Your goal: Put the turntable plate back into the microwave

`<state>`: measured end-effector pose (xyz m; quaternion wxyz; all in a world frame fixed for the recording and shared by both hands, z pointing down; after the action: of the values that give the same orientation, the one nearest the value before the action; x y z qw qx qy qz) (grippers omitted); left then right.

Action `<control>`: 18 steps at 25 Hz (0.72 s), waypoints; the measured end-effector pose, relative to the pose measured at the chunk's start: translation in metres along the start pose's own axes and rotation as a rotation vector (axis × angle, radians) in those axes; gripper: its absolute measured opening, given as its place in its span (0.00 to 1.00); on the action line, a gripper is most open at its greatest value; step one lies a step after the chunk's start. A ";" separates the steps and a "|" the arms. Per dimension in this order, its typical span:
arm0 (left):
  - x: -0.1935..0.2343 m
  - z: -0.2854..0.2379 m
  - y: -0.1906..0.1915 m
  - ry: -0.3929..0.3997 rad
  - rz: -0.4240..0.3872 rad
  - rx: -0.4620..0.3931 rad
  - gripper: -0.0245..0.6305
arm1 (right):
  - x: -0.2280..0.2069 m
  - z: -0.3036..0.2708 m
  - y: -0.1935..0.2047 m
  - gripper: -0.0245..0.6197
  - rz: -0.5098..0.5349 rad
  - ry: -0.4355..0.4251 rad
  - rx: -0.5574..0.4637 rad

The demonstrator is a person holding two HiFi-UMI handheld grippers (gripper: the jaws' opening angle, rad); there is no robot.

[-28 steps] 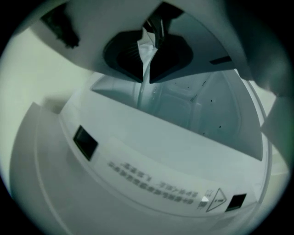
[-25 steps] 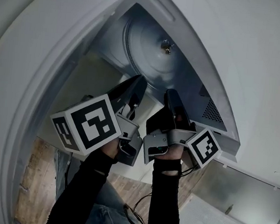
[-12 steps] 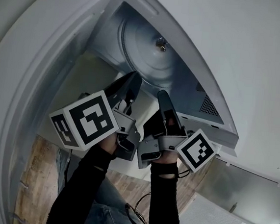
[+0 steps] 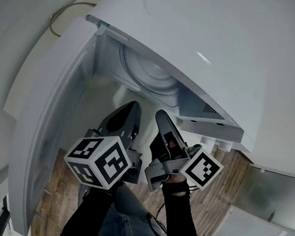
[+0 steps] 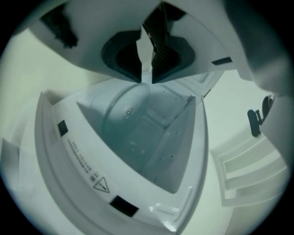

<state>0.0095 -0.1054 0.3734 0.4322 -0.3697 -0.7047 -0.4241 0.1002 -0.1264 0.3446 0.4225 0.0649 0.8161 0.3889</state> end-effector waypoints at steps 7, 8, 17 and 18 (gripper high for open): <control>-0.043 0.041 0.016 -0.026 -0.354 0.050 0.04 | 0.051 0.032 -0.008 0.11 0.258 -0.040 0.008; -0.052 0.045 0.015 -0.021 -0.392 0.047 0.04 | 0.057 0.036 -0.012 0.11 0.313 -0.033 0.008; -0.134 0.078 -0.001 0.092 -0.662 0.012 0.04 | 0.123 0.073 -0.063 0.06 0.829 0.114 -0.157; -0.142 0.080 -0.004 0.105 -0.683 -0.003 0.04 | 0.129 0.076 -0.068 0.05 0.851 0.117 -0.182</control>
<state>0.0322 -0.0555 0.2198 0.3003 -0.0908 -0.7640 -0.5638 0.0898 -0.0734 0.1892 0.1815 0.3359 0.7016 0.6017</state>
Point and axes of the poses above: the fingertips, and each gripper's own axes: z backward along the fingers, x to its left, y out of its underside, the point moved 2 cm from there along z, backward along the fingers, and after that the axes turned 13 degrees about z, right-handed, at the moved point
